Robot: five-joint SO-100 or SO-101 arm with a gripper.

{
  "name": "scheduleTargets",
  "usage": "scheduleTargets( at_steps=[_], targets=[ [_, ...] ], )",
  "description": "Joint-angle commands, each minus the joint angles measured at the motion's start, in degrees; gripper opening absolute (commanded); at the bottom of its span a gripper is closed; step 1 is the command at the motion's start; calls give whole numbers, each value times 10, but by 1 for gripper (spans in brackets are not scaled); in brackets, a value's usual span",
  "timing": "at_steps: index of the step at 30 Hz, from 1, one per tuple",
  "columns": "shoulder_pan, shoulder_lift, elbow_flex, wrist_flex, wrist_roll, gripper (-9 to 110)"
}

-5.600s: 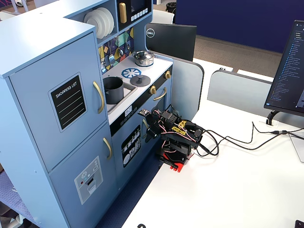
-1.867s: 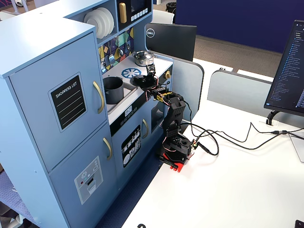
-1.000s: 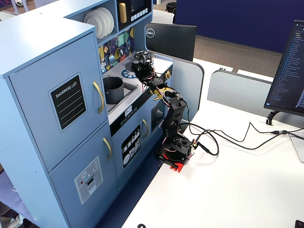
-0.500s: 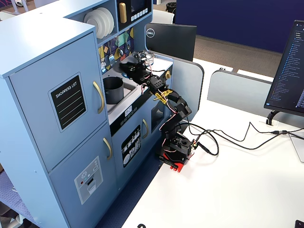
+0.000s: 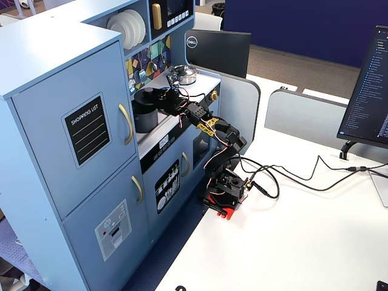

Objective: Pick up the lid from the counter and put it on the gray recipient

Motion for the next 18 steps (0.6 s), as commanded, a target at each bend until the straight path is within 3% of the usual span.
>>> scheduleTargets(
  at_steps=[1, 18],
  targets=[
    [-15, 8, -10, -31, -9, 0],
    [-38, -48, 23, -96, -16, 0]
  ],
)
